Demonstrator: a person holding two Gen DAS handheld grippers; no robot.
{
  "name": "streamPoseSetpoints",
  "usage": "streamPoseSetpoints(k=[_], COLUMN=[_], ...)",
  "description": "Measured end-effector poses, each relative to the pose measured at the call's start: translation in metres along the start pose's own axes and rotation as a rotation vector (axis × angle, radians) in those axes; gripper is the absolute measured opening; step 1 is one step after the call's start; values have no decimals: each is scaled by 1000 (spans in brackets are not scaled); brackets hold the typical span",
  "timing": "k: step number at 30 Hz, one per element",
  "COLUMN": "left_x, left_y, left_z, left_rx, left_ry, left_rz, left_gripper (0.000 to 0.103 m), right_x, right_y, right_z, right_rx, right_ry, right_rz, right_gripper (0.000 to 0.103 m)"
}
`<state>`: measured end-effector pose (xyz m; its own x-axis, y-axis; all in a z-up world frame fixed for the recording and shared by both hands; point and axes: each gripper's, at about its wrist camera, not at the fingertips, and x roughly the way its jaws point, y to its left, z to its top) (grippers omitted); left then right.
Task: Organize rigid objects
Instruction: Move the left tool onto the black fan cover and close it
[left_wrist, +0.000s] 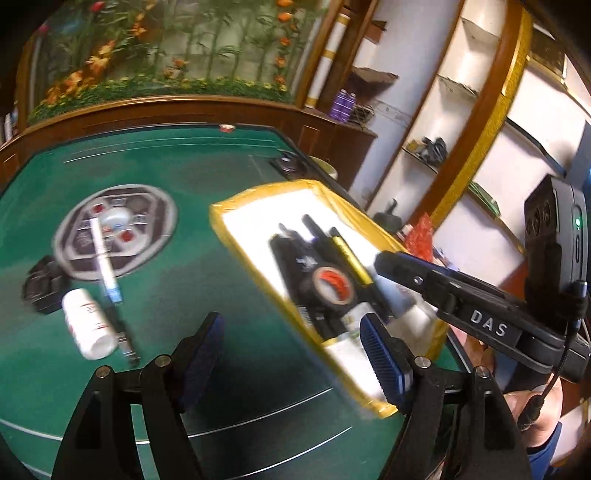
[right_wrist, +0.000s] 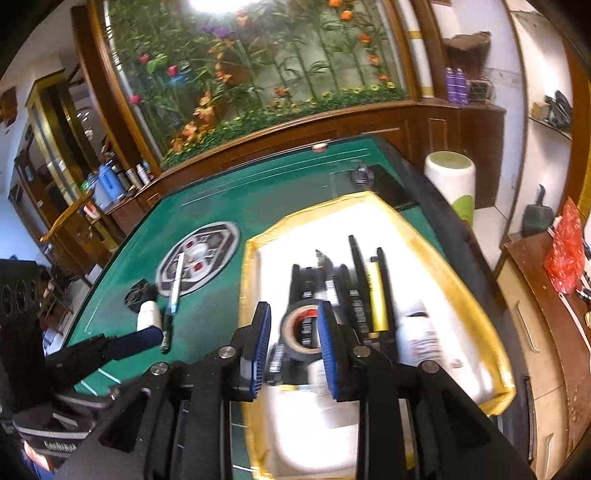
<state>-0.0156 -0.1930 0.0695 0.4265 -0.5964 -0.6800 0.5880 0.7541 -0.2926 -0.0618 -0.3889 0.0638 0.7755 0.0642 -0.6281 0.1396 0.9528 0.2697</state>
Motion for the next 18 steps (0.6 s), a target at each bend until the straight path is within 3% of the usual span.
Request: streamPoseSetpoints(k=[3, 7, 12, 18], left_x=[-14, -35, -64, -53], left_y=[24, 62, 122, 194], left_z=[-4, -12, -20, -10], left_rx=[-35, -85, -159, -262], left_ry=[-18, -40, -83, -27], left_rz=[23, 78, 212, 346], left_gripper=[79, 87, 98, 101], right_x=[4, 11, 30, 53], right_y=[18, 47, 82, 101], right_z=[-2, -11, -29, -49], right_rx=[-34, -81, -157, -188], right_ry=[9, 31, 87, 158], right_rz=[19, 62, 122, 170], right_gripper=[34, 37, 40, 40])
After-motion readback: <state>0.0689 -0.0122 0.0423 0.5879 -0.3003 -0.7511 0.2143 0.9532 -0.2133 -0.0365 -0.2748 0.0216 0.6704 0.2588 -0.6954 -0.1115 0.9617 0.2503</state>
